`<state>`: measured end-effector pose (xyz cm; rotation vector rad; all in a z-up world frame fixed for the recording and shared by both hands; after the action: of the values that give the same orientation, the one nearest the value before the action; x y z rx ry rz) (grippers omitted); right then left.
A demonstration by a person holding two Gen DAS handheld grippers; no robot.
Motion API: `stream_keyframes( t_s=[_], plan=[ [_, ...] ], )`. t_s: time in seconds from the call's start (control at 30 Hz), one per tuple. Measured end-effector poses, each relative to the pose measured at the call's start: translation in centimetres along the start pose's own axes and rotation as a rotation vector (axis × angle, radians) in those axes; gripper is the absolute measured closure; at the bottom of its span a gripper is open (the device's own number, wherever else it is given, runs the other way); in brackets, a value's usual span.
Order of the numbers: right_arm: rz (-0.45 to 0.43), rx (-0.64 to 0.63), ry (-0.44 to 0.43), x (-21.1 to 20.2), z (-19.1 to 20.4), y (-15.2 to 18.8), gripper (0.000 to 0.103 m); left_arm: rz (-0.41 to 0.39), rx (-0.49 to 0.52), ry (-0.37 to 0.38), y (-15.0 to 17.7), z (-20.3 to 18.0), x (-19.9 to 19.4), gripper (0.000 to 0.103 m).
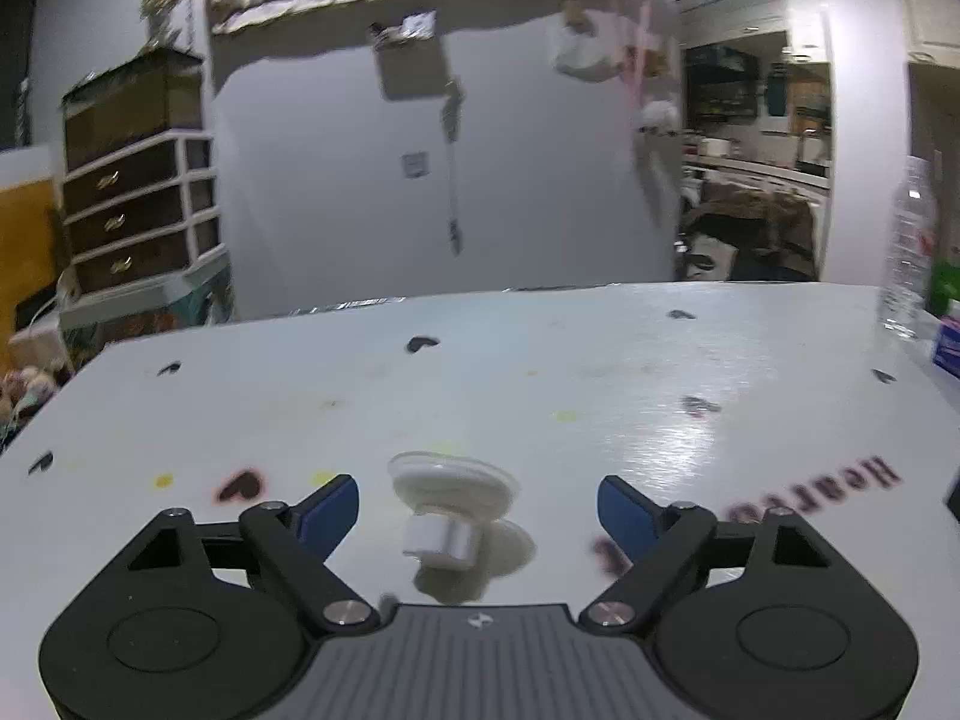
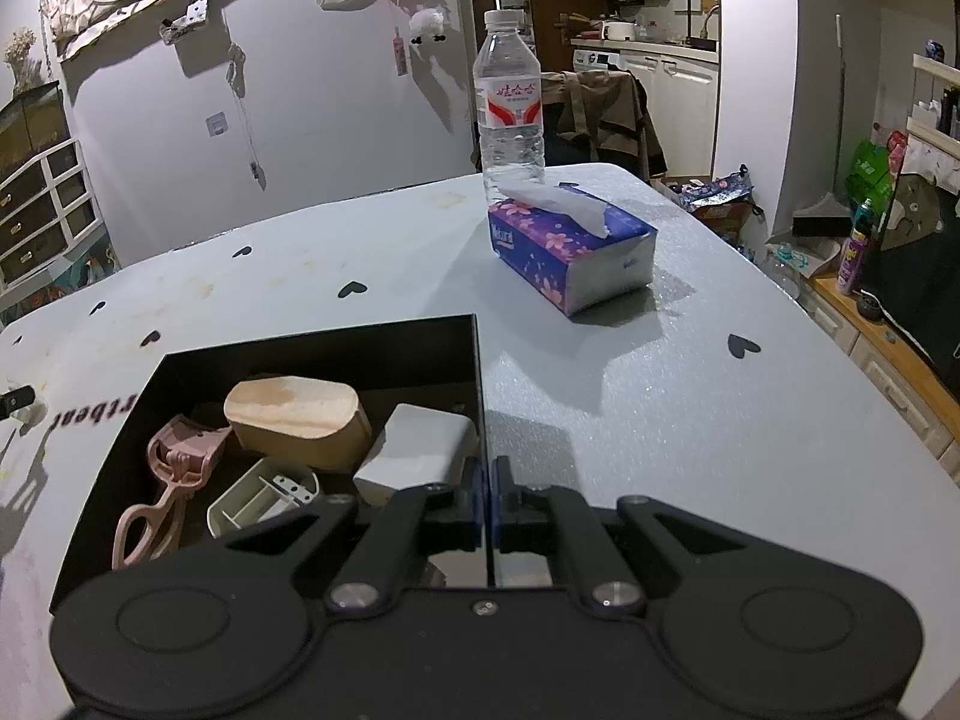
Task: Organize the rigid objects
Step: 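Withdraw the left tool and move it to the white suction cup, then grasp the white suction cup with the left tool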
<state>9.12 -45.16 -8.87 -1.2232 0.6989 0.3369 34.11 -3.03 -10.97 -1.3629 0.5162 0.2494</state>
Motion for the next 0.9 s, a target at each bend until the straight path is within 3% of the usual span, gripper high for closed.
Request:
stream_keyframes(
  t_s=[0.2, 0.4, 0.7, 0.9],
  plan=[
    [0.002, -0.003, -0.001, 0.0, 0.0, 0.0, 0.100, 0.040, -0.100, -0.025, 0.3, 0.5, 1.8, 0.025],
    [0.001, -0.005, 0.000, 0.0, 0.0, -0.1, 0.100, 0.092, -0.175, -0.045, 0.7, 1.3, 2.7, 0.051],
    [0.006, -0.017, 0.019, -0.1, 0.2, -0.1, 0.100, 0.090, -0.222, -0.022, 0.7, 1.3, 1.4, 0.052],
    [0.001, -0.018, 0.026, 0.0, 0.3, -0.1, 0.100, 0.045, -0.208, 0.014, 0.1, -0.7, -2.7, 0.052]
  ],
)
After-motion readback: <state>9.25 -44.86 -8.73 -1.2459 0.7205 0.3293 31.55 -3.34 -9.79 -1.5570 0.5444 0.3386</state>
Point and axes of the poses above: each gripper's, at about its wrist camera, not at the fingertips, and x roughly the way its jaws point, z to its left, y to its underside, the point moved 7 cm from there along x, roughly the way its jaws point, and after that the axes turned 7 degrees about -y, right-handed, at the moved point
